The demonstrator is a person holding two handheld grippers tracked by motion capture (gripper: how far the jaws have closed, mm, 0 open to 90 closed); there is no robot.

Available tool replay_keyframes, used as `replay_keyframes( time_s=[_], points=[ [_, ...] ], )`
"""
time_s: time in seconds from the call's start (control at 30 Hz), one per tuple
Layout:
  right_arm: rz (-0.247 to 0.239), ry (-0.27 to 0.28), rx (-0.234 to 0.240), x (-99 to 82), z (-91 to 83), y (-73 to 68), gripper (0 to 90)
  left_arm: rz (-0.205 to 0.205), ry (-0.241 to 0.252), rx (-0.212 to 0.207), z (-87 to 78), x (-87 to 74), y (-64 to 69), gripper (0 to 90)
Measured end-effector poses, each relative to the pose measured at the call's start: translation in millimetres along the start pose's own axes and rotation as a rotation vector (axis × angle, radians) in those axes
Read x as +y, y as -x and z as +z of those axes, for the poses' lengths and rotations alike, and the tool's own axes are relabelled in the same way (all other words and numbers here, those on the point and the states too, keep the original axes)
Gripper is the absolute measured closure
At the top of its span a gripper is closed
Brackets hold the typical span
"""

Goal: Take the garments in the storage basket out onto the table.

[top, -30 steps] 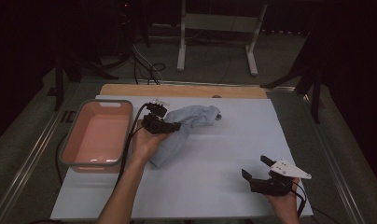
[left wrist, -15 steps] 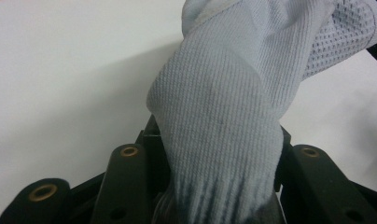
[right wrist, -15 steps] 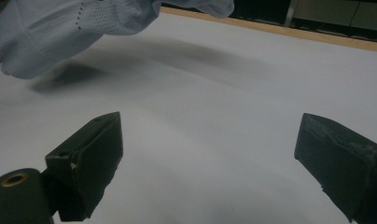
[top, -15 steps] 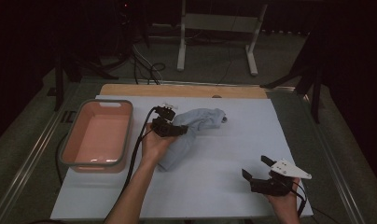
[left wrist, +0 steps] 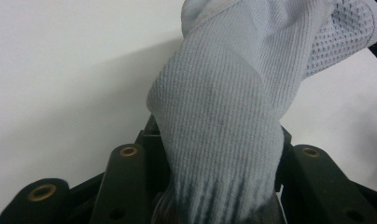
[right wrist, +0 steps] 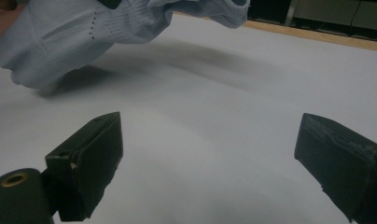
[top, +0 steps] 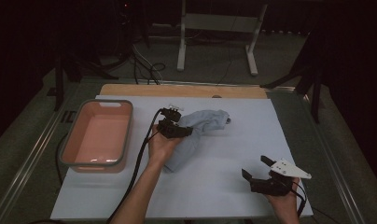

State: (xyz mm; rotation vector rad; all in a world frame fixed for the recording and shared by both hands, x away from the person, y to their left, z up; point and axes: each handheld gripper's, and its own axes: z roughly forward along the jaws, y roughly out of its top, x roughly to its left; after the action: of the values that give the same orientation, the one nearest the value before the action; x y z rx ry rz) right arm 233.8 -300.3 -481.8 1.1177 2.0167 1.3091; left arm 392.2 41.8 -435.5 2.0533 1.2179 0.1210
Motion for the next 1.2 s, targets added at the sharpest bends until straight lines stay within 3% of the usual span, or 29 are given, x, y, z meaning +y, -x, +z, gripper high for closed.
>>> replay_keyframes(
  time_s=[0.47, 0.5, 0.83, 1.2],
  points=[
    [-0.002, 0.0, 0.0, -0.1, 0.0, 0.4, 7.6, -0.026, 0.006, 0.003, 6.9, 1.4, 6.9, 58.4],
    [-0.002, 0.0, 0.0, -0.1, 0.0, 0.4, 7.6, -0.049, 0.019, 0.007, 9.5, 2.8, 11.0, 58.4],
    [0.001, 0.0, -0.001, -0.1, -0.5, 0.7, 7.6, -0.098, 0.038, 0.037, 14.5, 4.1, 16.9, 58.5],
    [-0.001, 0.002, 0.0, -0.1, -0.7, 0.8, 7.6, -0.175, 0.038, 0.142, 23.2, -3.2, 13.0, 58.4]
  ],
)
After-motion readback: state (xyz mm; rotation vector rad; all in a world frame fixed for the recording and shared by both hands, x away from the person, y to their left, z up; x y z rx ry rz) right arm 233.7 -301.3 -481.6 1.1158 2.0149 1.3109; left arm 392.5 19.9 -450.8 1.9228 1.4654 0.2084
